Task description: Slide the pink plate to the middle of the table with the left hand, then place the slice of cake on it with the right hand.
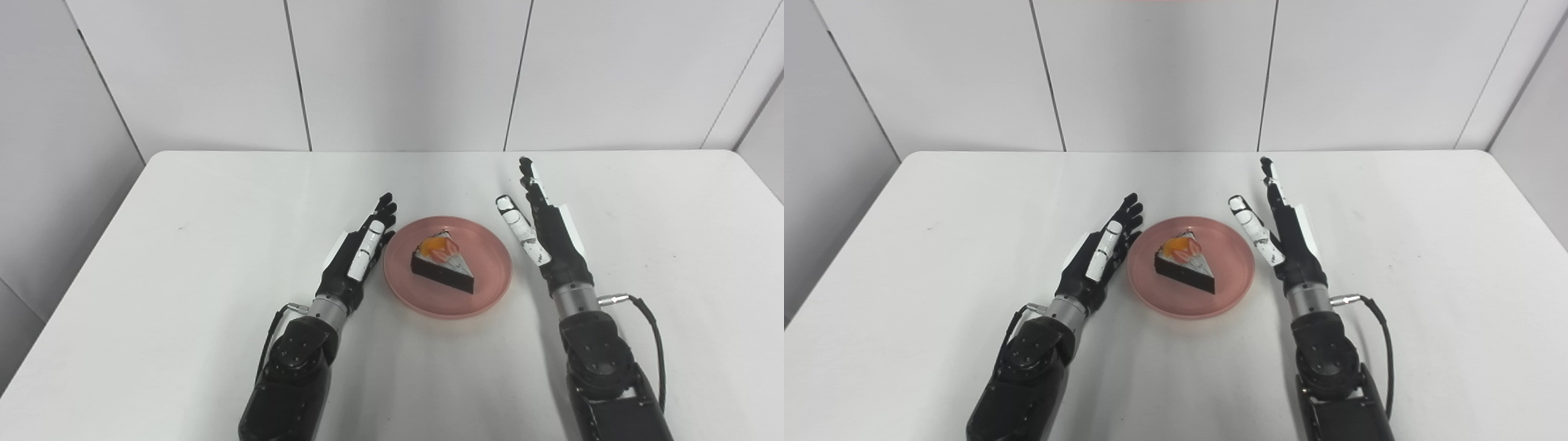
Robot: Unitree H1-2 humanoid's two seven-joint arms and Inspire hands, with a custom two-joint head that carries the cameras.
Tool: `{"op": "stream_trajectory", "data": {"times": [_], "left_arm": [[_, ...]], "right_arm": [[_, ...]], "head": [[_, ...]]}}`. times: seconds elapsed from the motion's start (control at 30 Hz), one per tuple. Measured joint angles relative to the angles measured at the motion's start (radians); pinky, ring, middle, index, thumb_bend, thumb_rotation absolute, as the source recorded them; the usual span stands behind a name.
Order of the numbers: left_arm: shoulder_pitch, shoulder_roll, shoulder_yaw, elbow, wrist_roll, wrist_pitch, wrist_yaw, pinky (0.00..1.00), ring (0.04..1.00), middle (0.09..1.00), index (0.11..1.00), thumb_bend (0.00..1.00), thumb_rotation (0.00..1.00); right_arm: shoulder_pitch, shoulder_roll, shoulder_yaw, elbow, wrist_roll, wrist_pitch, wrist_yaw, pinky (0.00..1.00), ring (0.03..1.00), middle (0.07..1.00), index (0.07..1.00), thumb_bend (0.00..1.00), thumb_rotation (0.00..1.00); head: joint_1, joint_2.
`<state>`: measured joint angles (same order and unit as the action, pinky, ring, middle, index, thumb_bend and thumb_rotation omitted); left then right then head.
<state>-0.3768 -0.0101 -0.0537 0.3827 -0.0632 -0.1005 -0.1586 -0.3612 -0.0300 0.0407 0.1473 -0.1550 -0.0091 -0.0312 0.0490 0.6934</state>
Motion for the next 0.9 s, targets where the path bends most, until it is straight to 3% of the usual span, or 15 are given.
{"op": "stream_trajectory", "data": {"times": [0.17,0.27,0.4,0.7,0.9], "left_arm": [[0.000,0.004,-0.006,0.000,0.022,-0.003,0.007,1.00,1.000,1.000,1.000,0.59,1.00],[0.000,0.011,-0.012,0.001,0.036,-0.009,0.007,1.00,1.000,1.000,1.000,0.62,1.00],[0.000,0.023,-0.017,0.001,0.044,-0.014,0.007,1.00,1.000,1.000,1.000,0.68,1.00],[-0.003,0.022,-0.016,0.011,0.087,-0.040,0.052,1.00,1.000,1.000,1.000,0.73,1.00],[-0.011,0.015,-0.010,0.022,0.121,-0.038,0.105,1.00,1.000,1.000,1.000,0.72,1.00]], "right_arm": [[0.000,0.040,-0.042,0.028,0.106,0.005,0.002,1.00,1.000,1.000,1.000,0.57,0.90],[0.000,0.050,-0.054,0.041,0.152,0.009,0.006,1.00,1.000,1.000,1.000,0.55,0.94],[0.005,0.052,-0.062,0.021,0.214,0.089,0.029,1.00,1.000,1.000,1.000,0.51,0.99],[0.038,0.053,-0.075,-0.052,0.257,0.197,0.036,1.00,1.000,1.000,1.000,0.49,0.96],[0.048,0.050,-0.077,-0.090,0.257,0.232,0.033,1.00,1.000,1.000,1.000,0.50,0.95]], "head": [[0.003,-0.005],[-0.005,-0.006],[-0.017,-0.008],[-0.035,-0.008],[-0.040,-0.011]]}}
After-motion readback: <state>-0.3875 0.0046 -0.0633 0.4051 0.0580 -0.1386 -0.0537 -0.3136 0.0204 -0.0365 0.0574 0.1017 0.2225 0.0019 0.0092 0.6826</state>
